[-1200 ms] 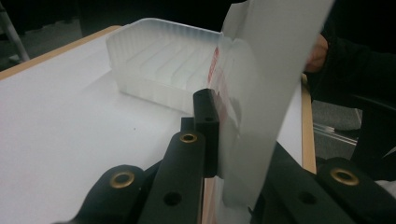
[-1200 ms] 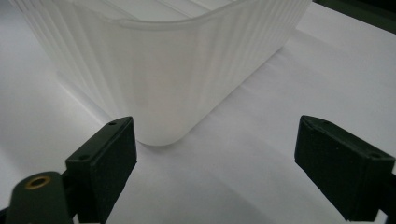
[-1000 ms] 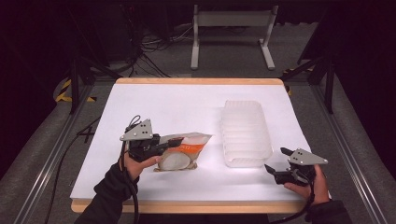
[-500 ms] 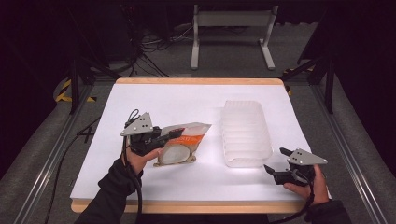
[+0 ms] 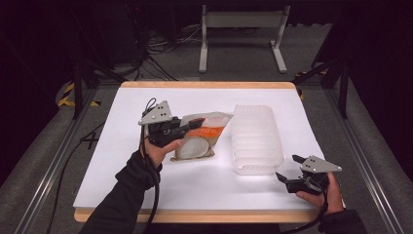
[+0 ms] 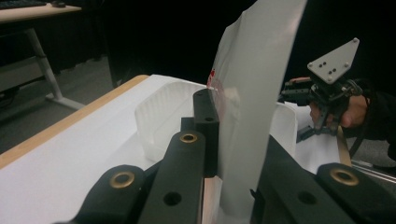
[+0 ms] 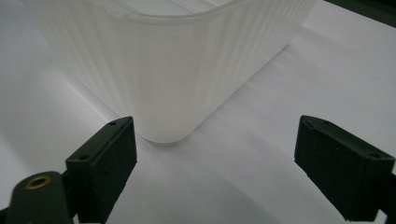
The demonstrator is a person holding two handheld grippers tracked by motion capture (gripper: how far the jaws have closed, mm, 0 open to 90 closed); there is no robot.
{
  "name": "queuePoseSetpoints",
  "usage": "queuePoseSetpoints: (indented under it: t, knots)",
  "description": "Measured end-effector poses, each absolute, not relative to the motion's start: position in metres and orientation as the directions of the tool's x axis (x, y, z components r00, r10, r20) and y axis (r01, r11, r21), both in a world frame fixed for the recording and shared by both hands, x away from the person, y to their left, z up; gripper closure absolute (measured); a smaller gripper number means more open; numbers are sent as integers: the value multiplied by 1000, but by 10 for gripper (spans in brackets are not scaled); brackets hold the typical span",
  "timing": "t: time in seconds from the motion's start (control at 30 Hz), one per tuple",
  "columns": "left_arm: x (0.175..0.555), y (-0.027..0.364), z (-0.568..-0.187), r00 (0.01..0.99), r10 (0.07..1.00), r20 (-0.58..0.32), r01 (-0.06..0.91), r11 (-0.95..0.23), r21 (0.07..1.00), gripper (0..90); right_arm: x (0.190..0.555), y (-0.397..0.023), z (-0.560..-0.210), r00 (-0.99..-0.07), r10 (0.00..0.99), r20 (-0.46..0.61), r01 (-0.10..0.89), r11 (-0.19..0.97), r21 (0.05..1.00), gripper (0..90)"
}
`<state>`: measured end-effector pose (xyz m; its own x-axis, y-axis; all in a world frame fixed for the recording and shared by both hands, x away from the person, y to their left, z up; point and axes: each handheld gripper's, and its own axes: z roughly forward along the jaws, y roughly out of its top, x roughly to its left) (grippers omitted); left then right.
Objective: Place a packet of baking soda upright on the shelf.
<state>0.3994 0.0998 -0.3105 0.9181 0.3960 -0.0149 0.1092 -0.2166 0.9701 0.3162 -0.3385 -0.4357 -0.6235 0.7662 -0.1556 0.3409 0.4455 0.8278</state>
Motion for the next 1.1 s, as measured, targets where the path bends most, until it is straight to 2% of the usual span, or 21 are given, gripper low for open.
queuePoseSetpoints:
  t: [0.47,1.1]
  knots:
    - [415,51,-284,944,329,10,68,-226,972,900,315,-341,-434,-624,768,-145,340,434,834,138]
    - [429,8,-280,962,272,-5,68,-224,972,900,307,-347,-434,-600,788,-138,349,413,841,138]
